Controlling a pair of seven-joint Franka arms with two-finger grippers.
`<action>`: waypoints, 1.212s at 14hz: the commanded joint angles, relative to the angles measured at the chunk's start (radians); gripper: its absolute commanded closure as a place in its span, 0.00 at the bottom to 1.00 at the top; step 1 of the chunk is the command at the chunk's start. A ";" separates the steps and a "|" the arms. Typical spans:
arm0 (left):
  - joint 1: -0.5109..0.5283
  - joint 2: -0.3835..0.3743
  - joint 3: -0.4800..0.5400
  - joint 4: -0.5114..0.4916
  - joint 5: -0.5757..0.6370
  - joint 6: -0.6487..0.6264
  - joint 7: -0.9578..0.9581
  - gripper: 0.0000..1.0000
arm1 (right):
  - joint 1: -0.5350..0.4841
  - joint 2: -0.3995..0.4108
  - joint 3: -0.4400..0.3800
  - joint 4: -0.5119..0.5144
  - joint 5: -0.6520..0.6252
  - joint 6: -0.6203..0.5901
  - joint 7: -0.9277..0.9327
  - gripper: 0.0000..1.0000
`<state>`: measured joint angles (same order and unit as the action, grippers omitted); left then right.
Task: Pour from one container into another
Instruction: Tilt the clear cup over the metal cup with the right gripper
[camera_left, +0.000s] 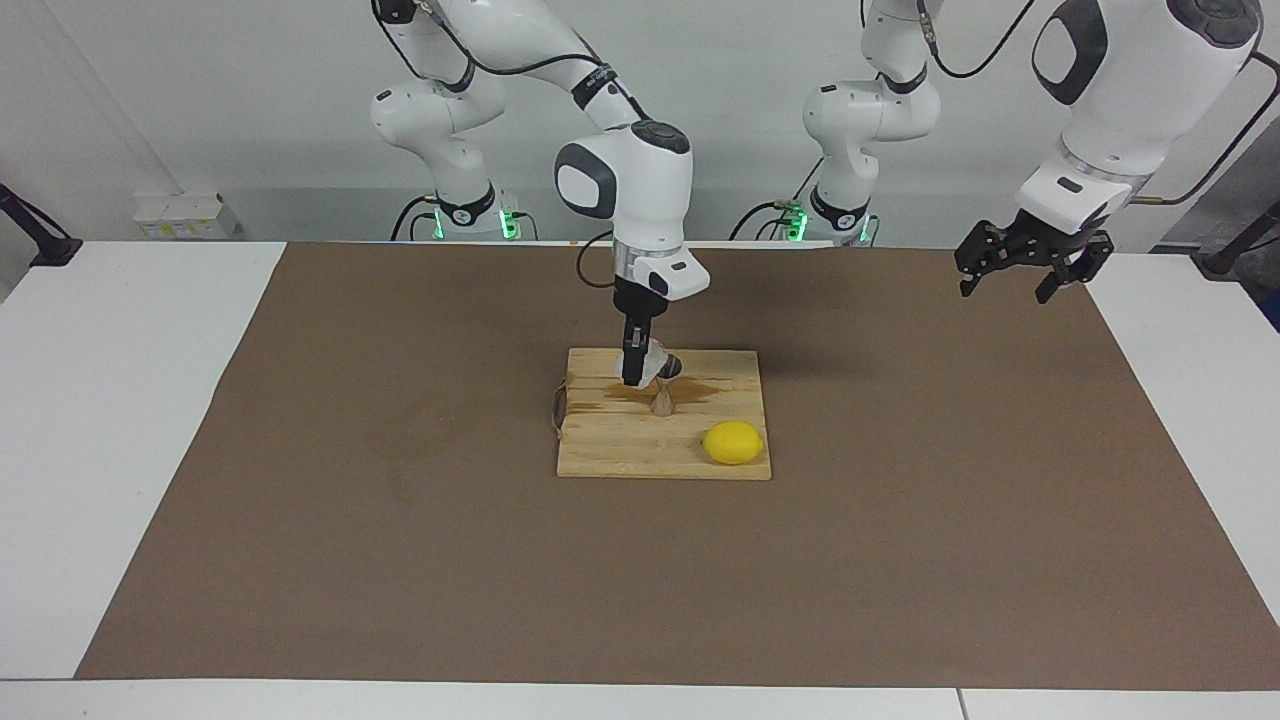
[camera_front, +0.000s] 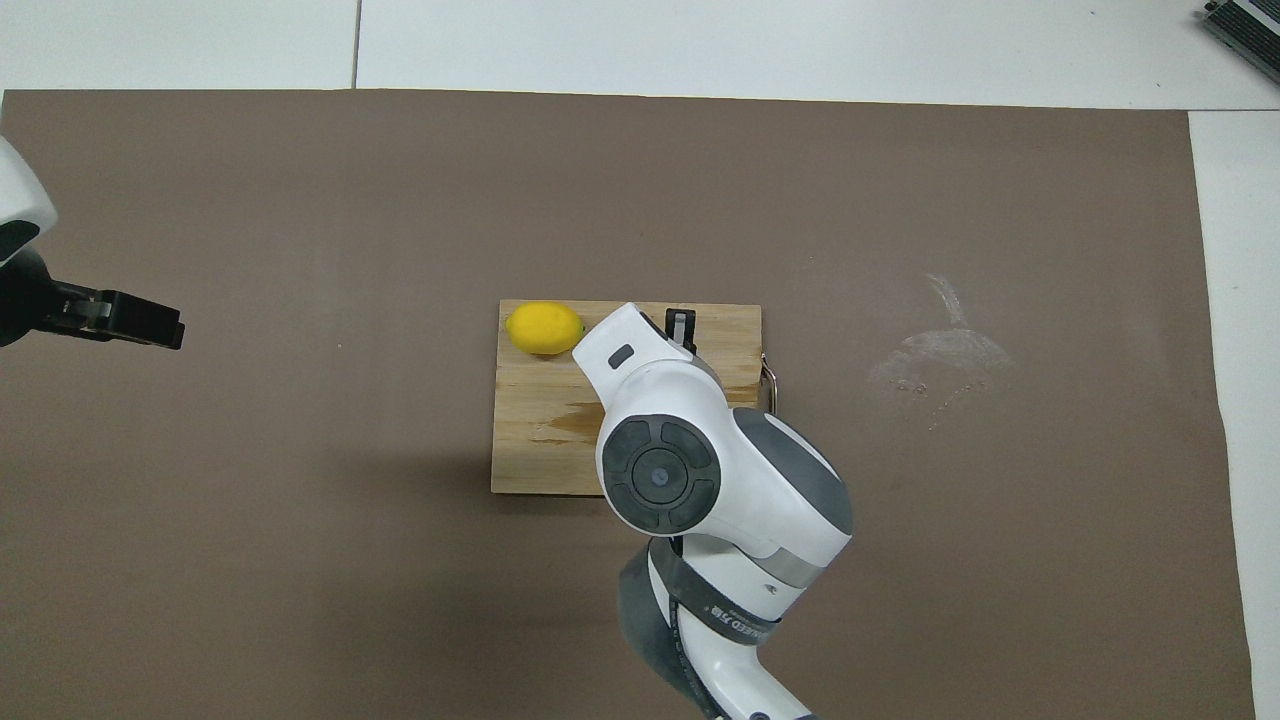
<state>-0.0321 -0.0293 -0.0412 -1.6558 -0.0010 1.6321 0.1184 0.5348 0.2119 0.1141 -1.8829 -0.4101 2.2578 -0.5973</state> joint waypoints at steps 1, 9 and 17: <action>-0.019 -0.029 0.007 -0.027 -0.004 0.005 -0.009 0.00 | 0.001 0.015 0.001 0.016 -0.074 -0.003 0.048 0.78; -0.019 -0.027 0.009 -0.024 -0.004 0.008 -0.011 0.00 | 0.040 0.015 0.001 0.008 -0.232 -0.014 0.146 0.78; -0.034 -0.029 -0.002 -0.024 -0.004 0.006 -0.013 0.00 | 0.070 0.001 0.001 -0.033 -0.314 -0.032 0.165 0.78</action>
<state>-0.0515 -0.0320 -0.0532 -1.6558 -0.0012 1.6328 0.1181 0.6058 0.2244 0.1139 -1.8965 -0.6854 2.2363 -0.4604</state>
